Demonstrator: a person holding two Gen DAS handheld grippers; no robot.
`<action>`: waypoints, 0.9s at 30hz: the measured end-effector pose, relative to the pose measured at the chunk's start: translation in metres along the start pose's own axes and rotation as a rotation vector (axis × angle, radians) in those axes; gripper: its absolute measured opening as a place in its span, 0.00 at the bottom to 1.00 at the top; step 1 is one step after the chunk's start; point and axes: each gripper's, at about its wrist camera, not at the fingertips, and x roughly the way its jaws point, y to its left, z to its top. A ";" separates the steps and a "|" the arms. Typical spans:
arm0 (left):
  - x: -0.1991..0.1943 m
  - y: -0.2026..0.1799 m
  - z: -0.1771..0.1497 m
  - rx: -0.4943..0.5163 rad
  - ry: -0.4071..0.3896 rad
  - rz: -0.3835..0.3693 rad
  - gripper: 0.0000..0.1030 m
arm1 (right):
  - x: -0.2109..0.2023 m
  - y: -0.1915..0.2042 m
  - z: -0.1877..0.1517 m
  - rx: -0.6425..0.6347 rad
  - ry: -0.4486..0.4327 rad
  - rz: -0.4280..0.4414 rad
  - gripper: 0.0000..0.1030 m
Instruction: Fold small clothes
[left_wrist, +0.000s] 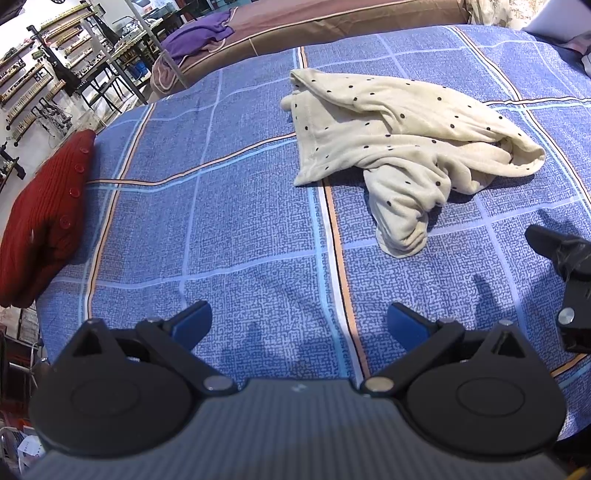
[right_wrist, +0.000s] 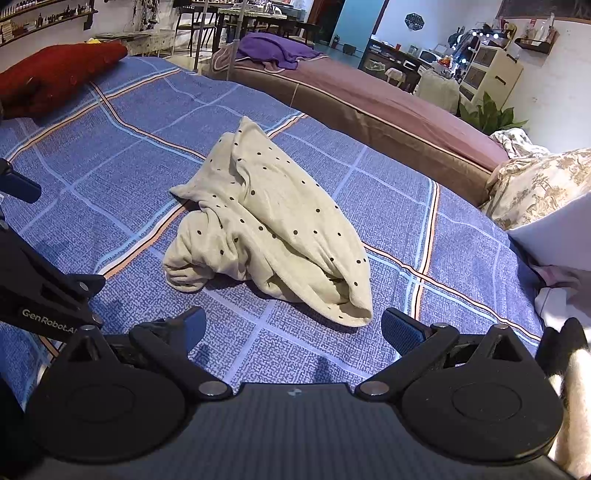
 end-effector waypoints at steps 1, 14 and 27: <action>0.000 0.000 0.000 0.000 0.000 -0.002 1.00 | 0.000 0.000 0.000 0.000 0.000 0.000 1.00; 0.002 -0.001 -0.002 0.001 0.006 -0.007 1.00 | 0.001 0.000 -0.003 0.001 0.008 0.004 1.00; 0.004 -0.003 -0.003 0.010 0.008 -0.009 1.00 | 0.003 0.001 -0.004 -0.003 0.018 0.008 1.00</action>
